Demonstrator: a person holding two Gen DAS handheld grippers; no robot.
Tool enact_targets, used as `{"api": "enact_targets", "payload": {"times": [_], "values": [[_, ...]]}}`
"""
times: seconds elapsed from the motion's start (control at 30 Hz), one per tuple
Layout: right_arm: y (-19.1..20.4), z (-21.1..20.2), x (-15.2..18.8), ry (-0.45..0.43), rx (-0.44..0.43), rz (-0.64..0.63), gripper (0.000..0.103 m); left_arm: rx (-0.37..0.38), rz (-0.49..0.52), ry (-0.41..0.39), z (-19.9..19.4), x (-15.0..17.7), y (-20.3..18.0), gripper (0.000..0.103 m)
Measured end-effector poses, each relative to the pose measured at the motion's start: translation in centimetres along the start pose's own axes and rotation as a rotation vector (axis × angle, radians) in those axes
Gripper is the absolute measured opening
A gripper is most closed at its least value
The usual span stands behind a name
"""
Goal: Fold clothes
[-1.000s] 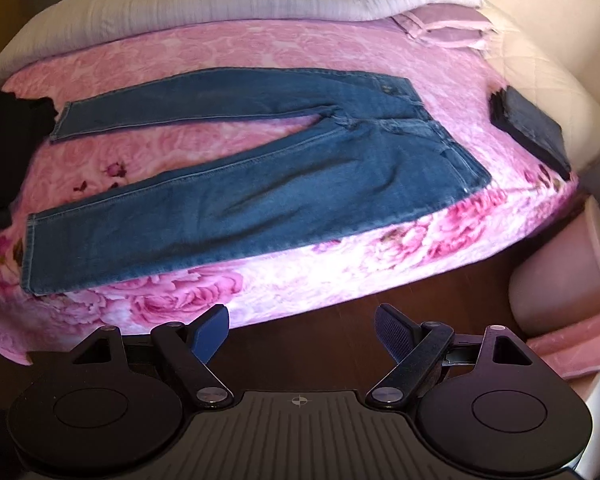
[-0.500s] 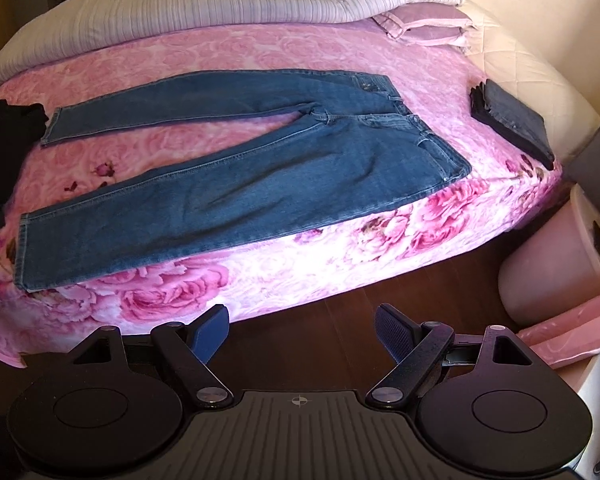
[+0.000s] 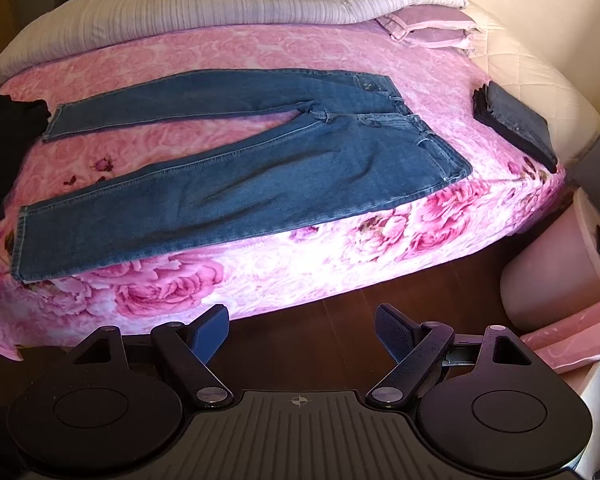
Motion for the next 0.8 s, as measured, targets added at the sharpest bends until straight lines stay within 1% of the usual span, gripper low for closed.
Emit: {"api": "enact_targets", "payload": {"times": [0.1,0.23,0.33,0.43,0.53,0.6,0.63,0.67,0.7,0.73,0.77,0.8], "values": [[0.4,0.7,0.7,-0.025,-0.003,-0.050,0.083,-0.018,0.052,0.021,1.4,0.6,-1.0,0.066],[1.3,2.1,1.9,-0.050,-0.009,-0.151,0.083,-0.049,0.177,0.041,4.4,1.6,-2.9,0.066],[2.1,3.4,2.5,-0.046,-0.026,-0.226,0.083,-0.058,0.277,0.076,7.9,2.5,-4.4,0.066],[2.8,4.8,2.6,-0.029,-0.035,-0.303,0.083,-0.042,0.336,0.110,12.2,3.1,-5.3,0.064],[3.9,6.2,2.2,-0.012,-0.036,-0.370,0.083,-0.043,0.384,0.131,16.4,3.3,-5.9,0.056],[4.3,7.0,1.4,-0.005,-0.046,-0.386,0.083,-0.069,0.430,0.139,18.9,3.4,-5.9,0.048],[4.5,7.4,1.1,-0.004,-0.053,-0.391,0.083,-0.086,0.451,0.147,20.1,3.6,-5.8,0.047],[4.7,8.0,0.5,0.005,-0.057,-0.405,0.083,-0.100,0.463,0.157,20.9,3.7,-5.5,0.039],[4.9,8.6,0.0,0.013,-0.054,-0.415,0.083,-0.103,0.461,0.163,21.3,3.8,-5.2,0.024],[5.0,9.2,-0.4,0.021,-0.049,-0.424,0.083,-0.100,0.452,0.165,21.5,3.9,-4.7,0.021],[5.0,9.7,-0.9,0.026,-0.050,-0.424,0.083,-0.078,0.430,0.161,21.4,3.8,-4.1,0.016],[4.8,10.2,-1.5,0.033,-0.053,-0.418,0.083,-0.041,0.396,0.152,20.8,3.5,-3.5,0.009]]}}
Point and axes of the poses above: each gripper's, at about its wrist camera, not at the fingertips, and z roughly the way its jaws point, y to its left, x to its underside, the point moved 1 cm from there along z, roughly the way its jaws point, and after that the axes turned 13 degrees about x, right-handed, at the moved point
